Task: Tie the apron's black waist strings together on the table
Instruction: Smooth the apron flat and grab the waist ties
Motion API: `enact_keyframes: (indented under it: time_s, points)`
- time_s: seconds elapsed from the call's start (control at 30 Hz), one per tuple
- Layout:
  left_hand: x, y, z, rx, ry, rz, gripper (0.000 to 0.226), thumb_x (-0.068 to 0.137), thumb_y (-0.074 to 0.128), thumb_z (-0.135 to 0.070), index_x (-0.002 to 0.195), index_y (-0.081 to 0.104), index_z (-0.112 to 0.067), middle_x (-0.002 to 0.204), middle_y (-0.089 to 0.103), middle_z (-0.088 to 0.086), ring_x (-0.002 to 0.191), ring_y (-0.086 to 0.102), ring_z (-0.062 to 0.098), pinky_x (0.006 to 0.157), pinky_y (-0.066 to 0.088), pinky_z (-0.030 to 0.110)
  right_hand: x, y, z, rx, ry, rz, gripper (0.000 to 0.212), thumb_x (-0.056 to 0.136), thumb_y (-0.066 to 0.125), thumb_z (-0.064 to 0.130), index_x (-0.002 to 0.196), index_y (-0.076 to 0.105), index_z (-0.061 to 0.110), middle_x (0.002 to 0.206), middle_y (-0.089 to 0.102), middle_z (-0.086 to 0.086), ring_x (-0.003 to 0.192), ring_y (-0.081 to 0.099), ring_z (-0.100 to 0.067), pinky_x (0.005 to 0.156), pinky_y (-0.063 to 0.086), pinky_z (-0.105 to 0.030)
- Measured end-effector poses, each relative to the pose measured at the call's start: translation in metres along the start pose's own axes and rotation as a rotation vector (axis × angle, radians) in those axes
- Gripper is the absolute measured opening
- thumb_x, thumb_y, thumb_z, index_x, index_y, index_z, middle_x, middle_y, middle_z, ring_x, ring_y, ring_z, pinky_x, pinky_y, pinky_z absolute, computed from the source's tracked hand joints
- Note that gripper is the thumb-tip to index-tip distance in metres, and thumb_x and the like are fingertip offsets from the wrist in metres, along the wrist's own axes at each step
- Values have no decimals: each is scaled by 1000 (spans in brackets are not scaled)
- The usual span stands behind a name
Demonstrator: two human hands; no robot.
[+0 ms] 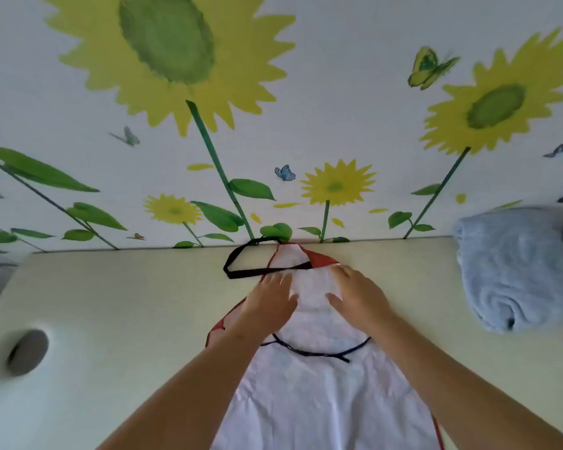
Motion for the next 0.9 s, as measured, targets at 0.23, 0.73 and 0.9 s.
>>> enact_keyframes:
  time_s: [0.23,0.73,0.9]
  points:
    - [7,120,25,-24,-38,178,56,103,37,-38,150,27,-10,153,40,11,139,40,27,110,39,40,10,111,-37,62,80,156,59,99,53,35,150,34,13,153,42,-6,133,49,-26,103,47,-40]
    - [45,288,48,-132,67,80,35,74,79,-22,106,67,-12,110,60,11,103,57,33,82,50,42,32,302,-83,114,3,214,19,81,74,20,95,67,11,98,62,-8,90,62,-32,71,46,-36]
    - [49,306,42,-210,126,-47,14,75,77,-19,86,71,-13,92,63,8,85,61,31,63,50,36,36,324,-76,203,-89,88,12,76,78,16,80,69,10,78,62,-9,73,62,-33,63,52,-38]
Point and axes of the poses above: each hand's wrist, its own x-axis towards the middle knuckle, its own y-axis out of the palm, z = x × y, the point moved 9 cm from there along x, towards the middle knuckle
